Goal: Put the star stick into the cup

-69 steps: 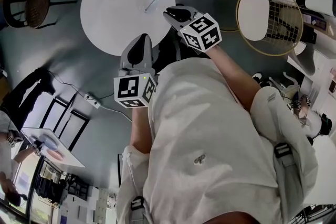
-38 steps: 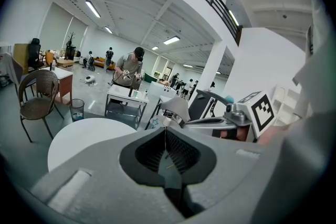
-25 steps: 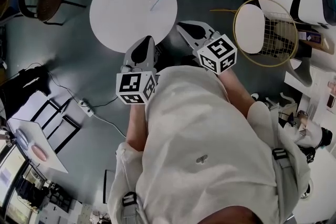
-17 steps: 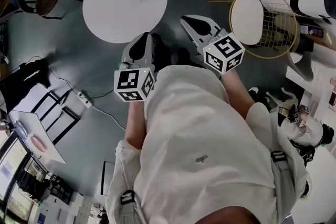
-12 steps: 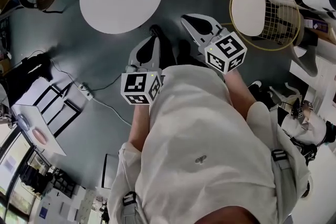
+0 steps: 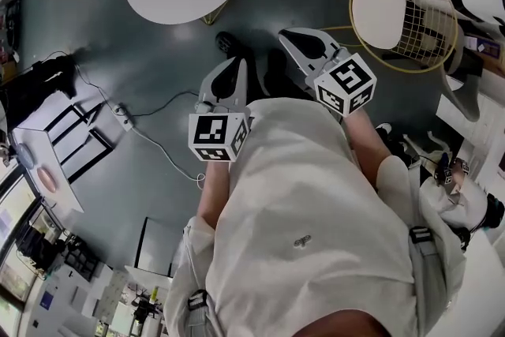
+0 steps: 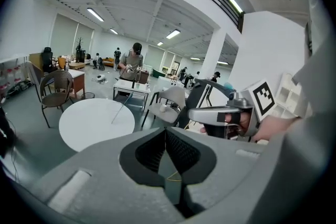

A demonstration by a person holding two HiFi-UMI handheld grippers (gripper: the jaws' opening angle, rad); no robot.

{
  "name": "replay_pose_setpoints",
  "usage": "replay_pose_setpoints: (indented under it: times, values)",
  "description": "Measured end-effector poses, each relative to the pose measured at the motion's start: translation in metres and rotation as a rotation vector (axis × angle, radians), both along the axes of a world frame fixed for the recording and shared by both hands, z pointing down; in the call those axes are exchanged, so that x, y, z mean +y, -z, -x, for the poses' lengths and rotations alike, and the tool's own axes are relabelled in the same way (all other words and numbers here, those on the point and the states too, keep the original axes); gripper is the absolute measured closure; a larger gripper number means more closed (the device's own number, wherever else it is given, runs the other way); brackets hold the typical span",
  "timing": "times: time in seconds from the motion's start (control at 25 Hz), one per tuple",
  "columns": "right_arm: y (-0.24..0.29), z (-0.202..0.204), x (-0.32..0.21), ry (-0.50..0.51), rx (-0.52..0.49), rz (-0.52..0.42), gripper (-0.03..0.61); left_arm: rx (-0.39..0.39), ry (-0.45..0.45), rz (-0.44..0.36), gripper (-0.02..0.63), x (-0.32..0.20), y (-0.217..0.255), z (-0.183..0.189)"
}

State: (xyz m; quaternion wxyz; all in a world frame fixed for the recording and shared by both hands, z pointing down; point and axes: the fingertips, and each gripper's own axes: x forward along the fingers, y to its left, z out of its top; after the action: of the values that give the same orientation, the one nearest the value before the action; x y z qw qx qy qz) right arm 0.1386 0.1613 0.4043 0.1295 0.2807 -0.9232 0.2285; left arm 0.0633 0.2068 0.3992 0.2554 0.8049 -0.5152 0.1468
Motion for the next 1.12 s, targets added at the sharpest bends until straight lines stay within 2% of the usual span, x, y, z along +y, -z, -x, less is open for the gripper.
replay_pose_setpoints:
  times: [0.32,0.6,1.12]
  values:
    - [0.030,0.025,0.017,0.065,0.018,-0.094,0.571,0.010,0.024,-0.068,0.601,-0.004,0.020,0.005]
    - [0.040,0.044,0.023,0.075,-0.005,-0.087,0.571,0.021,0.019,-0.083,0.601,-0.002,0.028,0.014]
    - [0.035,0.045,0.028,0.097,0.006,-0.085,0.571,0.029,0.029,-0.079,0.601,0.002,0.023,0.016]
